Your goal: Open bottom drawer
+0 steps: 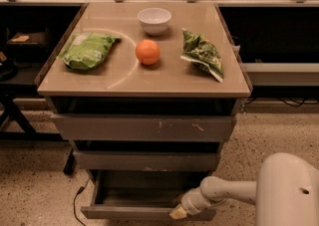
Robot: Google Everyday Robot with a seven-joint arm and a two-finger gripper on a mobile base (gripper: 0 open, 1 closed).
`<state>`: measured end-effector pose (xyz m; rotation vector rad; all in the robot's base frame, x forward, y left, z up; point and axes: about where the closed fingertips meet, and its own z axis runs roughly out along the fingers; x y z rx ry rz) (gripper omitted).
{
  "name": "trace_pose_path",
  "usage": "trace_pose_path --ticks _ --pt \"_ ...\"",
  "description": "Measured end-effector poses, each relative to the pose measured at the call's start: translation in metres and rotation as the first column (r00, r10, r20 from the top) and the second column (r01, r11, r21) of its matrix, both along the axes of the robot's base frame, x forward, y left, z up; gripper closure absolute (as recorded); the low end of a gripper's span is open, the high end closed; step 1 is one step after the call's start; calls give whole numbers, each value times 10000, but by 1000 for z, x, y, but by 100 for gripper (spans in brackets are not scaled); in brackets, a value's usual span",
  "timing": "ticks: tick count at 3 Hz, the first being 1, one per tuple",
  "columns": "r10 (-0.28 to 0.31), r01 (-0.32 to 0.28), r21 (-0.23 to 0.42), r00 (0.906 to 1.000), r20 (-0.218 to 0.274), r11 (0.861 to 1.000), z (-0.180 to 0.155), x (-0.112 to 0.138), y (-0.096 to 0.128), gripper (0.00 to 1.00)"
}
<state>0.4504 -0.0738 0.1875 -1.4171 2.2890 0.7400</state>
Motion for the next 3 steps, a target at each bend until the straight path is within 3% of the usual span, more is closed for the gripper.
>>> trace_pose_path --ticks 3 --pt "-122 120 -95 9996 -273 9999 8 -26 -5 100"
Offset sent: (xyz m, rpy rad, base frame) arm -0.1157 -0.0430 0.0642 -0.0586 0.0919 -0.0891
